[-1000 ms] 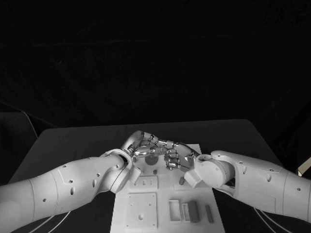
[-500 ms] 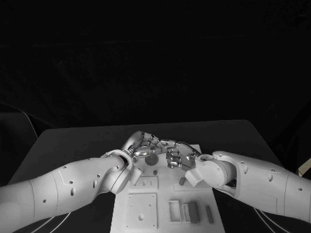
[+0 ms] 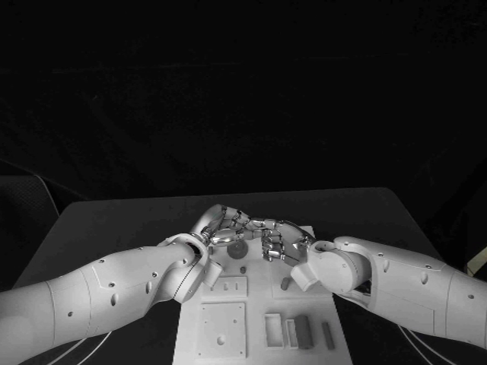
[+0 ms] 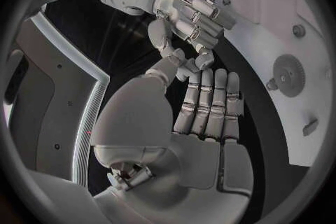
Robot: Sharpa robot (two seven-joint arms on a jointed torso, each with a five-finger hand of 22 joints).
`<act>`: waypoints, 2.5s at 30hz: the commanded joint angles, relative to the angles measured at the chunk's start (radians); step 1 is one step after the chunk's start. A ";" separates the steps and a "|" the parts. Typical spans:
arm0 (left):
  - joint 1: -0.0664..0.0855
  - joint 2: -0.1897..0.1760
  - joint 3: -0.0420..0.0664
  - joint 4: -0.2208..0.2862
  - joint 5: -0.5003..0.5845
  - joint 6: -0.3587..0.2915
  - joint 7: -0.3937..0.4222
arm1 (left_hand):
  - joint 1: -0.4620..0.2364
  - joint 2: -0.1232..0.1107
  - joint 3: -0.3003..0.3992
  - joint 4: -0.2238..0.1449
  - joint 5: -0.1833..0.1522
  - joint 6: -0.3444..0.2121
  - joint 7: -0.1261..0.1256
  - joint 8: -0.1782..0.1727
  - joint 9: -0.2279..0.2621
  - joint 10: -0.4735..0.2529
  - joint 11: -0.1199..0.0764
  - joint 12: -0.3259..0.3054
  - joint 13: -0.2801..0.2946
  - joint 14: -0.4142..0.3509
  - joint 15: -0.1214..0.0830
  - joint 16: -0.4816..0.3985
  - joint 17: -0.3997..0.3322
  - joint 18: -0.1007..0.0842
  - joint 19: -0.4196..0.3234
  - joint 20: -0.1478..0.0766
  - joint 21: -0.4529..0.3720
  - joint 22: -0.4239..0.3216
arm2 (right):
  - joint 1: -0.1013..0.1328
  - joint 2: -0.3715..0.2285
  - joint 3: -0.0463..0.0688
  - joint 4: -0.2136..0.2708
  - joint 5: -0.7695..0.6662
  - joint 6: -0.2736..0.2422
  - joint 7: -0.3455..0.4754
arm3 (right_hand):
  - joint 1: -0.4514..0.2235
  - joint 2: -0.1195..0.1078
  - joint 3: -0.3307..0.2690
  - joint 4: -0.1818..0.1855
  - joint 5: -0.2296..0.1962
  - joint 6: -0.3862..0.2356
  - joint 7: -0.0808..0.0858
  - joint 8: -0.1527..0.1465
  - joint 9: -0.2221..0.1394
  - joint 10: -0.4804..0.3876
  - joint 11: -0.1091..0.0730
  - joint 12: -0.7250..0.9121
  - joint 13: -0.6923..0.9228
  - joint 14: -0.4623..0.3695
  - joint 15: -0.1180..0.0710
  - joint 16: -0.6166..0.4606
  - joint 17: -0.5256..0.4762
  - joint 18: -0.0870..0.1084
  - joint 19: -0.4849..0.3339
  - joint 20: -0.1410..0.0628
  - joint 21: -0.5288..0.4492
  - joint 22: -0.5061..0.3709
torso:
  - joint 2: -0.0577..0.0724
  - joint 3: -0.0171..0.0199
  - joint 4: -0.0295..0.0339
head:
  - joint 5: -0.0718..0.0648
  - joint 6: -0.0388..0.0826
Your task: Assemble the parts on the task board
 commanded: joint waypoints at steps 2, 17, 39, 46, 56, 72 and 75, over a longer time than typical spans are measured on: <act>-0.002 0.001 0.000 -0.001 -0.004 -0.004 -0.003 | 0.007 0.010 0.002 0.000 0.003 0.040 -0.034 0.009 0.001 0.002 -0.002 0.006 0.001 -0.008 0.000 -0.006 0.001 -0.015 -0.009 0.000 -0.005 0.000 | 0.000 -0.002 0.002 0.003 0.001 0.030 0.036 | 0.016 0.001 0.003 -0.011 0.002 0.021 0.010 0.006 0.002 0.009 -0.001 0.006 -0.001 0.006 -0.001 0.006 0.002 0.016 0.009 -0.002 0.126 0.002 | 0.000 0.0002 -0.0003 | 0.001 0.000; -0.004 0.000 0.000 -0.001 -0.009 -0.004 -0.005 | 0.009 0.010 0.003 -0.001 0.003 0.040 -0.034 0.009 0.001 0.001 -0.002 0.006 0.001 -0.008 0.000 -0.006 0.002 -0.015 -0.010 0.000 -0.005 0.001 | -0.001 -0.008 0.002 0.004 0.008 0.050 0.053 | 0.009 -0.097 -0.023 -0.010 0.000 -0.037 0.020 -0.031 -0.004 -0.009 0.004 -0.006 -0.011 -0.010 0.004 -0.007 -0.006 0.012 0.009 -0.003 0.122 0.003 | 0.000 0.0002 -0.0001 | 0.001 -0.001; -0.006 -0.002 0.001 0.002 -0.015 0.004 -0.004 | 0.013 0.012 0.005 -0.003 0.003 0.040 -0.034 0.009 0.001 0.000 -0.002 0.007 0.001 -0.008 0.000 -0.006 0.004 -0.015 -0.011 0.000 -0.005 0.001 | -0.002 -0.012 0.002 -0.004 -0.001 0.033 0.061 | 0.081 -0.048 0.016 -0.024 0.002 -0.026 0.017 -0.025 0.009 -0.019 0.007 -0.003 -0.013 -0.013 0.006 -0.004 -0.005 0.016 0.016 -0.008 0.128 0.007 | 0.000 0.0000 -0.0004 | 0.001 -0.003; -0.006 -0.002 0.001 0.002 -0.021 0.006 -0.004 | 0.014 0.012 0.006 -0.004 0.003 0.040 -0.035 0.009 0.001 0.000 -0.002 0.008 0.001 -0.009 0.000 -0.007 0.005 -0.015 -0.012 0.000 -0.005 0.001 | -0.002 -0.012 0.002 -0.006 -0.009 0.015 0.060 | 0.171 -0.031 0.039 -0.035 0.003 0.008 0.012 -0.005 0.029 -0.004 0.002 0.010 -0.012 -0.001 0.000 0.006 -0.002 0.019 0.025 -0.011 0.134 0.016 | 0.000 0.0001 0.0000 | 0.001 -0.004; -0.007 -0.004 0.001 0.004 -0.073 -0.003 -0.011 | 0.024 -0.001 0.005 -0.011 0.002 0.020 -0.039 -0.001 -0.005 -0.024 -0.002 0.004 -0.001 -0.014 0.001 -0.009 0.014 -0.015 -0.017 0.001 -0.004 0.002 | -0.002 -0.012 0.003 -0.009 -0.043 -0.026 0.056 | 0.234 -0.023 0.051 -0.041 0.004 0.036 0.006 0.014 0.046 0.014 -0.005 0.018 -0.011 0.012 -0.005 0.013 0.000 0.022 0.034 -0.013 0.138 0.023 | 0.000 -0.0001 -0.0003 | 0.002 -0.005; -0.007 -0.007 0.001 0.005 -0.150 -0.009 -0.076 | 0.022 -0.075 -0.098 -0.011 0.000 -0.320 -0.087 -0.031 -0.079 -0.183 0.009 0.013 -0.004 -0.068 0.017 -0.069 0.061 -0.015 -0.062 0.013 -0.010 0.002 | -0.002 -0.009 0.005 -0.007 -0.264 -0.164 0.013 | 0.264 -0.042 0.054 -0.040 0.002 0.051 0.004 0.023 0.054 0.030 -0.011 0.024 -0.012 0.026 -0.009 0.019 0.002 0.024 0.043 -0.015 0.142 0.029 | 0.000 0.0008 -0.0009 | 0.005 -0.012; -0.007 -0.007 0.001 0.006 -0.157 -0.013 -0.076 | 0.018 -0.083 -0.113 -0.010 0.000 -0.344 -0.093 -0.030 -0.083 -0.199 0.010 0.014 -0.005 -0.073 0.017 -0.075 0.065 -0.015 -0.064 0.014 -0.011 0.002 | -0.002 -0.008 0.005 -0.009 -0.289 -0.178 0.000 | 0.266 -0.045 0.053 -0.040 0.002 0.051 0.004 0.023 0.055 0.031 -0.011 0.025 -0.012 0.028 -0.009 0.020 0.002 0.024 0.044 -0.015 0.143 0.030 | 0.000 0.0007 -0.0008 | 0.005 -0.012</act>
